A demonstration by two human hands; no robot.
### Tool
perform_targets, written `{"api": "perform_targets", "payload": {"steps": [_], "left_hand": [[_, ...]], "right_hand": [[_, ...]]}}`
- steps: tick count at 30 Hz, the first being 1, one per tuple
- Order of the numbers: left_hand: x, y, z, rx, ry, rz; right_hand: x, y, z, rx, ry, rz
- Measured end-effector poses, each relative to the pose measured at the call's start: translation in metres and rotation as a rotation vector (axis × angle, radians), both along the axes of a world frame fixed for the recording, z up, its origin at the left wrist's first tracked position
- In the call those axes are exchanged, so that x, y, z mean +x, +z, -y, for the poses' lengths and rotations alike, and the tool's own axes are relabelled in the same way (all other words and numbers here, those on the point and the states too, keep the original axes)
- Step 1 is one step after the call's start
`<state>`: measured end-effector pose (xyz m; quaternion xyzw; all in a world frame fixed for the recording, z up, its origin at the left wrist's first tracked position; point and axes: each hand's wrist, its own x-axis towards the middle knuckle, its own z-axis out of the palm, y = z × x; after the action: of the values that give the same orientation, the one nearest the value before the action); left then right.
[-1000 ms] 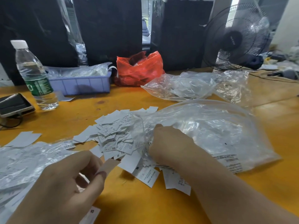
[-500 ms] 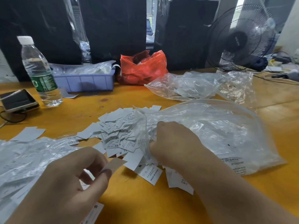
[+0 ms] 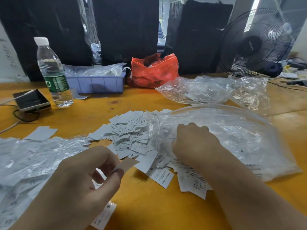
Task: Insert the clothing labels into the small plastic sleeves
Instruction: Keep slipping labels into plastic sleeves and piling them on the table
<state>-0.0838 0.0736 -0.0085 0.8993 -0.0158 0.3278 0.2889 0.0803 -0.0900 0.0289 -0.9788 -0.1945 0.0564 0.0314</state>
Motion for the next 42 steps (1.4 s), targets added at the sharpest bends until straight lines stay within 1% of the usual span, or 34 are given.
{"api": "perform_targets", "payload": {"steps": [1, 3, 8, 11, 13, 15, 16, 18, 21, 23, 26, 30, 33, 38, 40, 42], "left_hand": [[0.0, 0.0, 0.0, -0.003, -0.007, 0.0], [0.0, 0.0, 0.0, -0.001, -0.03, -0.006], [0.001, 0.0, -0.002, 0.004, -0.063, 0.015], [0.001, -0.001, -0.001, -0.002, -0.065, 0.018], [0.002, -0.002, -0.001, 0.001, -0.064, 0.014], [0.003, -0.003, -0.001, 0.014, -0.06, 0.015], [0.003, -0.003, -0.001, 0.023, -0.059, 0.018], [0.004, -0.004, -0.001, 0.028, -0.064, 0.023], [0.005, -0.006, -0.001, 0.015, -0.071, 0.03], [0.006, -0.008, -0.003, 0.013, -0.077, 0.034], [0.007, -0.008, -0.005, 0.015, -0.09, 0.043], [0.006, -0.01, -0.004, 0.0, -0.078, 0.047], [0.005, -0.011, -0.005, -0.002, -0.079, 0.027], [0.004, -0.012, -0.009, -0.001, -0.061, 0.011], [0.005, -0.014, -0.011, 0.004, -0.07, -0.002], [0.007, -0.018, -0.013, 0.018, -0.084, -0.009]], "right_hand": [[0.0, -0.002, -0.001, 0.015, 0.005, -0.033], [0.002, -0.005, -0.001, 0.064, 0.023, -0.027], [0.004, -0.002, 0.001, 0.202, 0.019, 0.074], [-0.004, 0.002, 0.001, 0.24, 0.072, 0.152], [-0.009, 0.005, 0.0, 0.273, 0.104, 0.169], [-0.01, 0.006, 0.001, 0.242, 0.1, 0.172], [-0.007, 0.006, 0.001, 0.187, 0.08, 0.157], [-0.001, 0.005, 0.003, 0.112, 0.006, 0.064], [0.006, -0.002, 0.001, 0.102, -0.062, -0.089], [0.008, -0.009, -0.001, 0.111, -0.053, -0.12], [0.009, -0.011, -0.002, 0.147, -0.028, -0.099], [0.006, -0.008, -0.001, 0.263, -0.003, -0.043], [0.002, -0.005, 0.0, 0.288, 0.012, -0.007], [-0.004, 0.002, 0.0, 0.266, 0.019, 0.034], [-0.005, 0.004, 0.002, 0.223, 0.005, 0.054], [-0.004, 0.004, 0.003, 0.179, -0.007, 0.011]]}}
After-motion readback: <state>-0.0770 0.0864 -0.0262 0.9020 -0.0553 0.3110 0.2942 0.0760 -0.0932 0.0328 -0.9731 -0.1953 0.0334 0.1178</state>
